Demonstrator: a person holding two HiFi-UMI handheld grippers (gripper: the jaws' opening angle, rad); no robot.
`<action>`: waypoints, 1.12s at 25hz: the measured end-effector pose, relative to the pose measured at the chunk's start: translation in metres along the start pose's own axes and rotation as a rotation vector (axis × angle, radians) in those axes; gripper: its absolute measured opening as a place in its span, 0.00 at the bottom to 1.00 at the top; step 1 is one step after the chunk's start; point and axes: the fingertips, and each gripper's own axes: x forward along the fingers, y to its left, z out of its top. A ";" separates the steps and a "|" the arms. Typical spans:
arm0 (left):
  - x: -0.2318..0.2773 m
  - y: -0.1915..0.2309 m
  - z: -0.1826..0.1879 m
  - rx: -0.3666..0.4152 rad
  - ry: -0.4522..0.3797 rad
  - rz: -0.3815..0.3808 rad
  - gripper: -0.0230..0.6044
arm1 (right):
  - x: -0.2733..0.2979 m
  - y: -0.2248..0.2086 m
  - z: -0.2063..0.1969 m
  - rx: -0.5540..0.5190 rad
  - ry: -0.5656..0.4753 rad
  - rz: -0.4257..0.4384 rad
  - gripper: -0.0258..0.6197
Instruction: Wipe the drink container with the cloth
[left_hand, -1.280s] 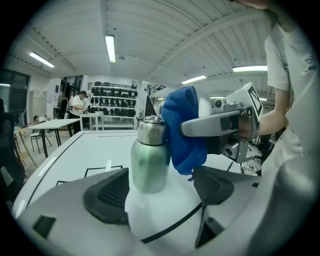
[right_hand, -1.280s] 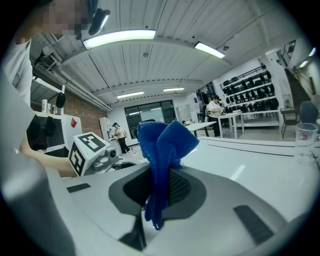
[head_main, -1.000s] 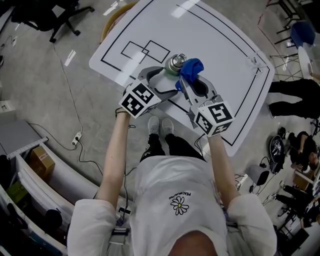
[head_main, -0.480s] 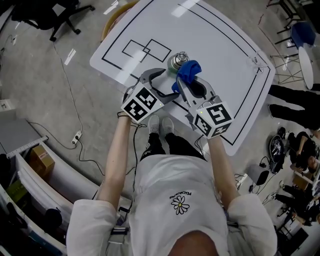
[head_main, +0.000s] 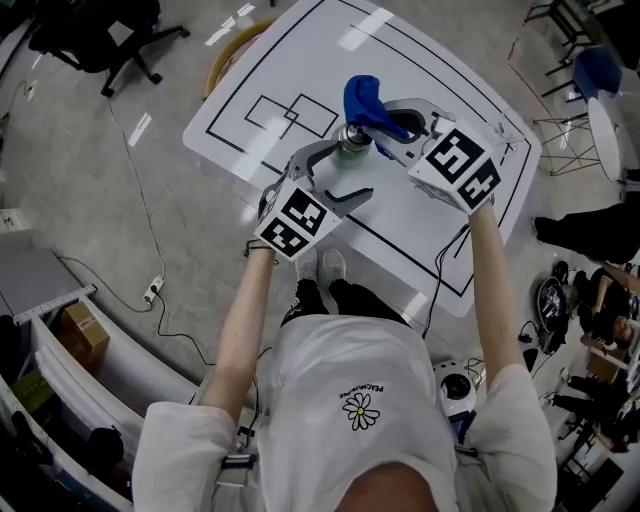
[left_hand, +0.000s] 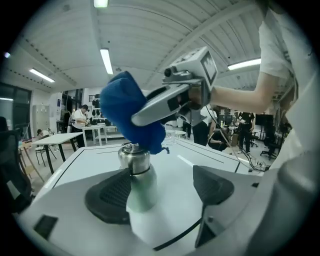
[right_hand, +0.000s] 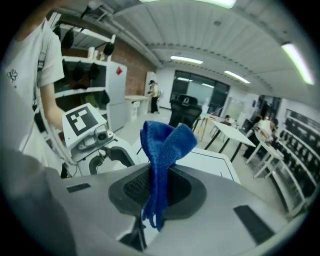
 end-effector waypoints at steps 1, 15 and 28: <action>0.002 -0.001 -0.001 0.015 0.008 0.011 0.66 | 0.008 0.006 -0.002 -0.046 0.050 0.046 0.11; 0.000 0.028 -0.004 -0.015 0.054 0.202 0.25 | 0.019 0.051 -0.016 -0.150 0.171 0.085 0.11; -0.015 0.033 0.016 -0.100 -0.009 0.240 0.31 | -0.011 0.037 0.006 -0.055 -0.030 -0.020 0.11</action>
